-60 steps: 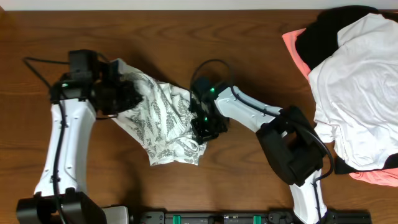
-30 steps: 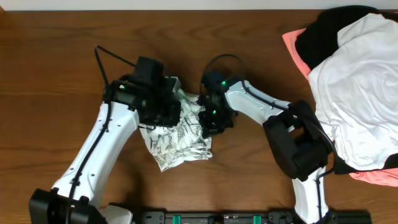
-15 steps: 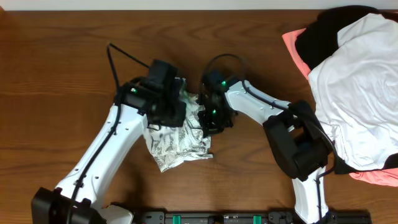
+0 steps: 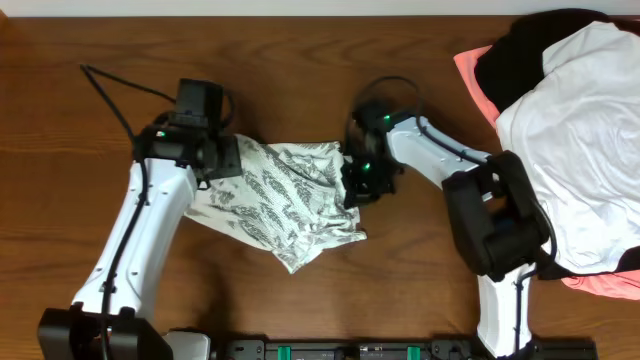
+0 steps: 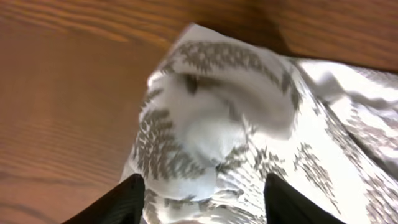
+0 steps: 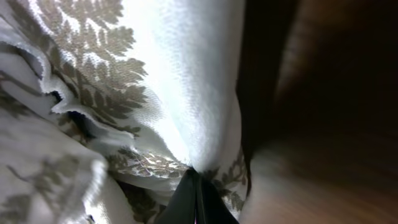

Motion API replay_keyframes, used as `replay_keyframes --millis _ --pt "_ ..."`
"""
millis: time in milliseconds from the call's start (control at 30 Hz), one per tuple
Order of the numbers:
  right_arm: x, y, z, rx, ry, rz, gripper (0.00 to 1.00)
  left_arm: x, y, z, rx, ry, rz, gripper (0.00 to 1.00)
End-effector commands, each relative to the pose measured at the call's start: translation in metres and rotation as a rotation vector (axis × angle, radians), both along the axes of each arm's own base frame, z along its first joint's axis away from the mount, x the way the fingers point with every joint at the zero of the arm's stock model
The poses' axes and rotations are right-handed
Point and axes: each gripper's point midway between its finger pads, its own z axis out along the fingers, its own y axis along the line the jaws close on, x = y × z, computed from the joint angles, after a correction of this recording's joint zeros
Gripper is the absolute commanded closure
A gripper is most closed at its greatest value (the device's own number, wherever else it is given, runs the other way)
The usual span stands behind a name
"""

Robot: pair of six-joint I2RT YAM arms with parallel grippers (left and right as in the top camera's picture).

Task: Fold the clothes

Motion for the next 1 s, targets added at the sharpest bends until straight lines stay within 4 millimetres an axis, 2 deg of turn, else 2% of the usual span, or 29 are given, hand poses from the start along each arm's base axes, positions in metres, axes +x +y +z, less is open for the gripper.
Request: replay_keyframes --millis 0,67,233,400,600,800,967 --pt "0.009 -0.027 -0.023 -0.094 -0.008 -0.003 0.99 0.003 0.011 -0.001 0.024 0.0 0.036 0.37" --pt "0.013 -0.037 -0.024 -0.125 -0.003 -0.038 0.99 0.003 0.006 -0.001 0.0 0.004 0.026 0.37" --pt "0.021 -0.059 -0.026 -0.161 0.001 -0.086 0.99 0.0 -0.026 -0.003 -0.172 0.023 -0.042 0.37" --pt "0.026 -0.083 -0.028 -0.208 0.014 -0.127 0.99 -0.001 -0.036 -0.003 -0.18 0.026 -0.072 0.37" --pt "0.032 -0.121 -0.031 -0.306 0.014 -0.175 0.99 -0.003 -0.052 -0.002 -0.2 0.03 -0.116 0.37" --pt "0.036 -0.15 -0.03 -0.31 0.046 -0.251 0.99 -0.008 -0.104 0.003 -0.242 0.009 -0.32 0.37" --pt "0.036 -0.165 -0.029 -0.313 0.059 -0.267 0.99 -0.012 -0.159 0.008 -0.237 -0.054 -0.522 0.37"
